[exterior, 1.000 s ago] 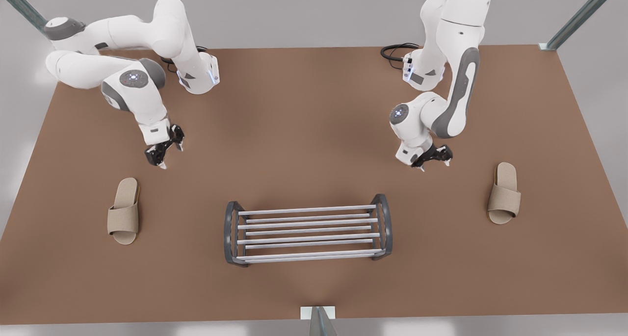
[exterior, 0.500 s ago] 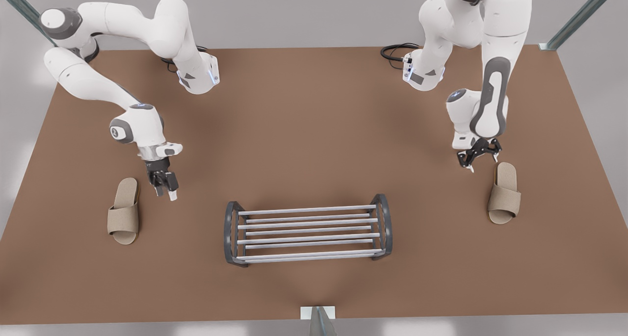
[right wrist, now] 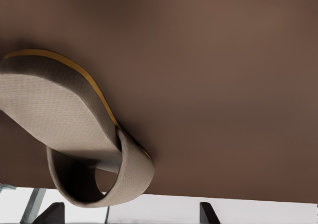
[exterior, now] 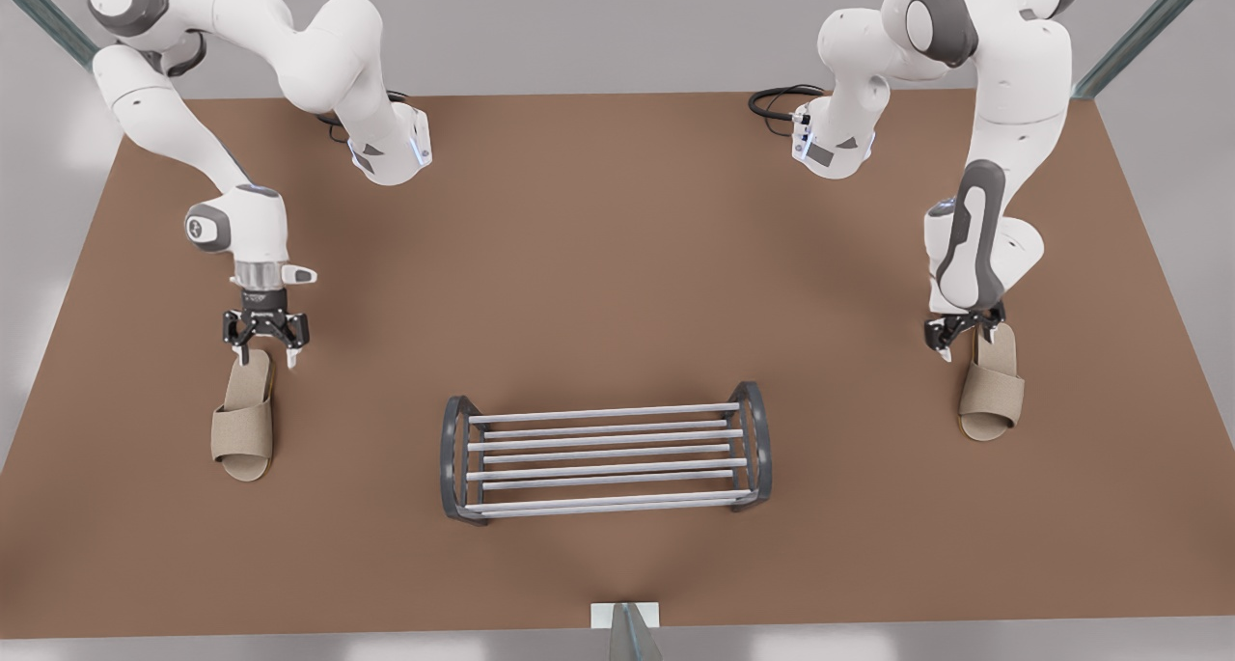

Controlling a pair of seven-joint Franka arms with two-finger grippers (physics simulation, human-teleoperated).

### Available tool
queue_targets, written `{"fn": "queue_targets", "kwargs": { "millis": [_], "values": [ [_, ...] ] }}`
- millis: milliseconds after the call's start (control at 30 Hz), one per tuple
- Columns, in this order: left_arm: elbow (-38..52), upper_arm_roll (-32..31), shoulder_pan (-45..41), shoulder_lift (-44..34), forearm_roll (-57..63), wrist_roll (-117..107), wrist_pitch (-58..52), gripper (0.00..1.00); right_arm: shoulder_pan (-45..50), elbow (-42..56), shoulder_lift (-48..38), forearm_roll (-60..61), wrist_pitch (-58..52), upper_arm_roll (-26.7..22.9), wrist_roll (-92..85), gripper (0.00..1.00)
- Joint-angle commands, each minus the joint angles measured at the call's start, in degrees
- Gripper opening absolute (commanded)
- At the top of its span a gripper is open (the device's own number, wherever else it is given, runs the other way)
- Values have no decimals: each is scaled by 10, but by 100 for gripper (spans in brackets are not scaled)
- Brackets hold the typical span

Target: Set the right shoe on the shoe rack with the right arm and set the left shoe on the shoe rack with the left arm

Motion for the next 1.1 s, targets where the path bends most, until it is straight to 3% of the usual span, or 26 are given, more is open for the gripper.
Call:
{"fn": "queue_targets", "kwargs": {
  "millis": [0, 200, 500, 933, 1067],
  "values": [
    [19, -32, 34, 7, 46, -260, 33, 100, -11, -1, 11, -54, 17, -16, -178, 100],
    [51, -110, 115, 20, 237, -259, 32, 100, -12, 7, 28, -76, 19, -43, -179, 100],
    [107, -116, 131, 62, 242, -259, 30, 100, -16, 78, 102, -93, 97, -75, -186, 100],
    [134, -139, 131, 74, 271, -259, 31, 100, -33, 56, 98, -92, 107, -67, -180, 100],
    [137, -140, 131, 83, 272, -259, 30, 100, 30, 147, 101, -90, 194, -62, -159, 100]
  ]
}}
